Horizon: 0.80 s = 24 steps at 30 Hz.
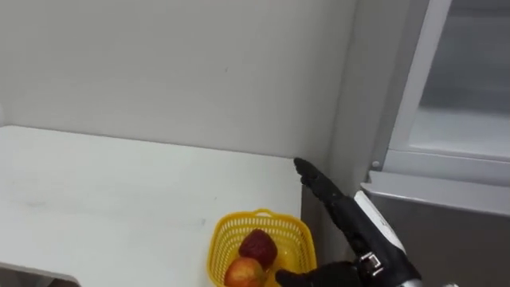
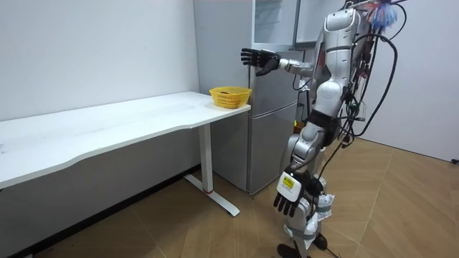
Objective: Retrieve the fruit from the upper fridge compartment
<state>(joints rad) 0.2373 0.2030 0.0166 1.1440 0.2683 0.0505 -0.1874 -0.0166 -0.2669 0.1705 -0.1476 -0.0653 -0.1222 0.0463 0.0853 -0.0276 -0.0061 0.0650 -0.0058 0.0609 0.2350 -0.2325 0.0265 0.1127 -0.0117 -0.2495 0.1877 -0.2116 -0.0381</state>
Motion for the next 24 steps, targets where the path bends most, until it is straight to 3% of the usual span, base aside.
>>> streamJointPath --steps 5,8,12,17,20,24 --pt "27 -95 -278 -69 -27 -13 225 0 1170 397 -26 -613 699 -138 -14 0 -277 233 -3 22 25 267 -106 -39 62 -222 0 260 1 58 43 -15" --pt "26 -211 -282 -44 -22 -154 295 0 2094 399 -29 -613 561 -311 -183 0 -366 380 1 18 45 450 -128 -46 74 -286 0 342 24 117 67 -18" --pt "50 -338 -289 -26 -26 -288 500 0 2605 414 -78 -609 574 -314 -763 0 -594 472 26 49 54 575 -174 -52 84 -304 20 495 22 136 71 -14" --pt "158 -346 -437 -237 -249 -290 695 0 2752 417 -262 -221 1767 -459 -1807 0 -787 372 6 110 87 852 -310 -54 86 -443 44 722 154 109 63 -13" --pt "271 -348 -420 -221 -301 -285 955 0 2754 520 -414 1003 2526 -873 -2195 0 -943 251 24 176 89 875 -297 -65 99 -275 61 736 6 133 89 0" --pt "356 -371 -422 -142 -381 -274 1209 0 2931 959 -819 1889 3686 -710 -2914 0 -1092 270 17 186 85 845 -284 -93 137 -254 81 815 -35 173 122 -1"
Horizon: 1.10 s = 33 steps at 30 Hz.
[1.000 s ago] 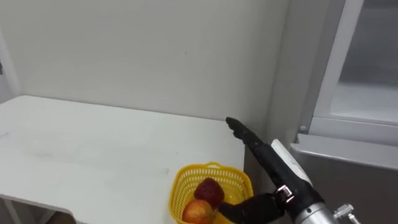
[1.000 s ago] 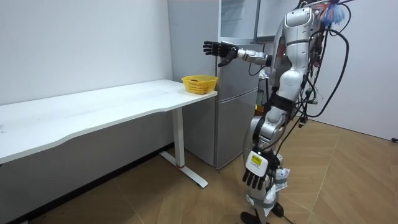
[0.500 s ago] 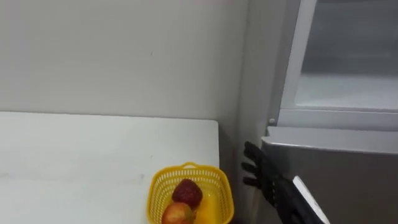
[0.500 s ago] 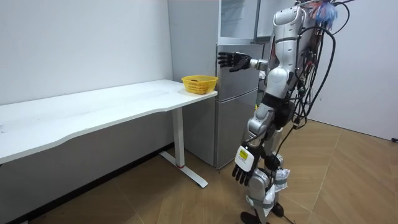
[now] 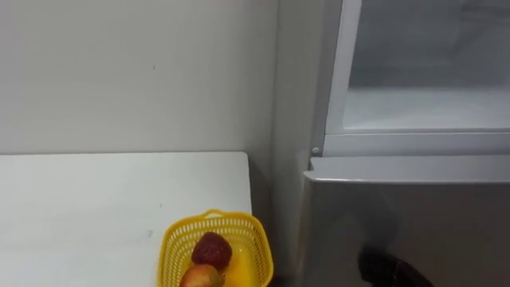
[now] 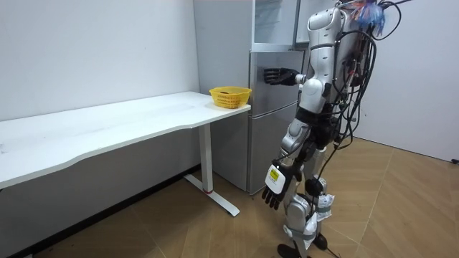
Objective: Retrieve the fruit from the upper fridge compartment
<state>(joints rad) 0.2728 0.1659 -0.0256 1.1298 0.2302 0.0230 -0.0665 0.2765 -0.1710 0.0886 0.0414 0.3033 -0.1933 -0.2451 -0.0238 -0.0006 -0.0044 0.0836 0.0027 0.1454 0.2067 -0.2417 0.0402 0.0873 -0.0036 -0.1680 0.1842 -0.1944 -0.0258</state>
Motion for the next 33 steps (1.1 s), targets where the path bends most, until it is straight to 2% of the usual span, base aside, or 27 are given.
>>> streamJointPath --steps 4,6,7,10,13,18,21,24,26,29,33 --pt "204 -35 12 -66 -8 136 214 0 156 238 -650 721 1687 82 -1124 0 -79 56 3 103 -8 30 -58 -9 10 -8 -2 30 8 -5 8 -3" --pt "257 -77 18 -70 -33 201 233 0 150 228 -1013 895 2444 116 -1550 0 -124 116 -26 83 -11 24 -81 -9 10 -36 -4 29 4 -8 7 0" --pt "287 -97 15 -72 -40 214 253 0 139 216 -1253 1031 3051 118 -1798 0 -220 38 -2 91 -11 17 -77 -7 9 -25 -5 8 0 -10 6 0" --pt "396 -154 22 -82 -36 217 304 0 140 208 -1749 1057 4355 121 -2561 0 -322 83 -12 129 -10 29 -76 -2 4 3 4 21 8 -20 -2 0" --pt "419 -155 85 -119 -33 188 317 0 79 206 -2342 1058 5248 101 -3166 0 -405 21 -11 131 -3 43 -58 4 -4 -1 15 43 10 -35 -17 0" --pt "500 -121 248 -342 -34 108 315 0 -286 180 -3399 892 6337 -145 -4291 0 -601 -89 -6 141 -9 59 -54 4 -4 -69 5 82 63 -96 -10 0" --pt "508 -81 509 -453 -44 -60 264 0 -451 107 -4109 551 7229 -504 -4957 0 -605 -203 -11 145 -8 71 -57 4 -4 -82 45 120 67 -97 -11 -2" --pt "520 -68 678 -522 -314 -77 232 0 -856 -62 -4974 515 8046 -595 -5495 0 -715 -307 -31 70 -8 132 -56 5 -4 -221 83 200 100 -93 -12 -4" --pt "595 -68 1033 -602 -281 -100 137 0 -1046 -318 -5708 325 8864 -790 -5808 0 -802 -350 -48 25 -28 161 -87 6 -1 -340 77 273 204 -103 3 -7" --pt "627 13 1440 -731 -276 -294 105 0 -1115 -609 -6258 -24 9317 -1097 -5832 0 -853 -421 -35 -52 -22 301 -107 8 1 -531 80 359 390 -124 -10 -12" --pt "574 69 1782 -817 -291 -381 106 0 -1166 -671 -6785 -680 9517 -1177 -5729 0 -947 -435 -34 -115 -10 431 -109 7 1 -675 79 418 394 -148 -5 -10"
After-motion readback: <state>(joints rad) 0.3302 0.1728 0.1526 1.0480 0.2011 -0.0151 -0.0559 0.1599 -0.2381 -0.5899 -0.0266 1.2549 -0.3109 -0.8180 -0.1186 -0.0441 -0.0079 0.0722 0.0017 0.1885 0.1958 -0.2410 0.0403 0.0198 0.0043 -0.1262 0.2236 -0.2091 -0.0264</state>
